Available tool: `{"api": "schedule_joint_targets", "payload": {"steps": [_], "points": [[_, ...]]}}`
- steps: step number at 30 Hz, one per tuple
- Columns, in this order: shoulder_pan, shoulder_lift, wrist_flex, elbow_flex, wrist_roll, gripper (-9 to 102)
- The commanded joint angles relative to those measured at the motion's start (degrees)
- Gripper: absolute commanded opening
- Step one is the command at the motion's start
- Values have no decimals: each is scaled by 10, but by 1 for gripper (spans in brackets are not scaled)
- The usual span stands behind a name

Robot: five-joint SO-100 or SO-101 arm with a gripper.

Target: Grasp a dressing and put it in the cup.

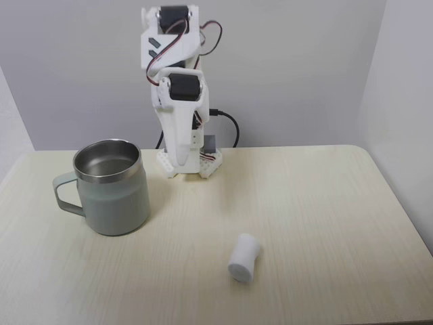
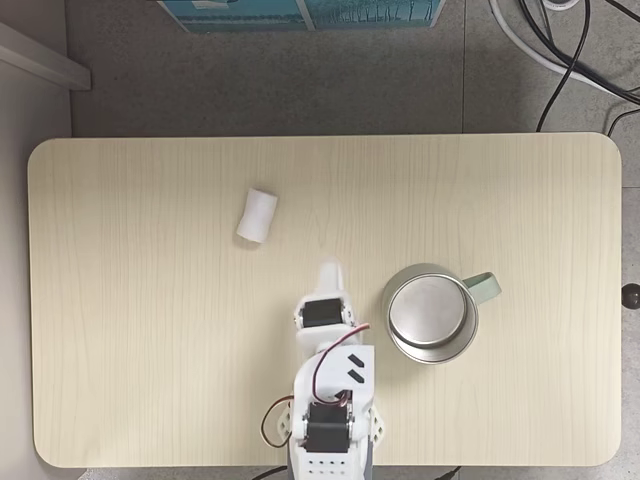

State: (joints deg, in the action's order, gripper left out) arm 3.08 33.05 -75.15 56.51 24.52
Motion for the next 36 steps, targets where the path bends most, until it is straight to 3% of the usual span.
{"api": "schedule_joint_targets", "payload": {"steps": [1, 11, 20, 36], "points": [[-6, 105, -33, 91, 49, 15], [68, 342, -71, 169, 189, 27], [192, 495, -33, 206, 171, 28], [197, 771, 19, 310, 165, 28]]}}
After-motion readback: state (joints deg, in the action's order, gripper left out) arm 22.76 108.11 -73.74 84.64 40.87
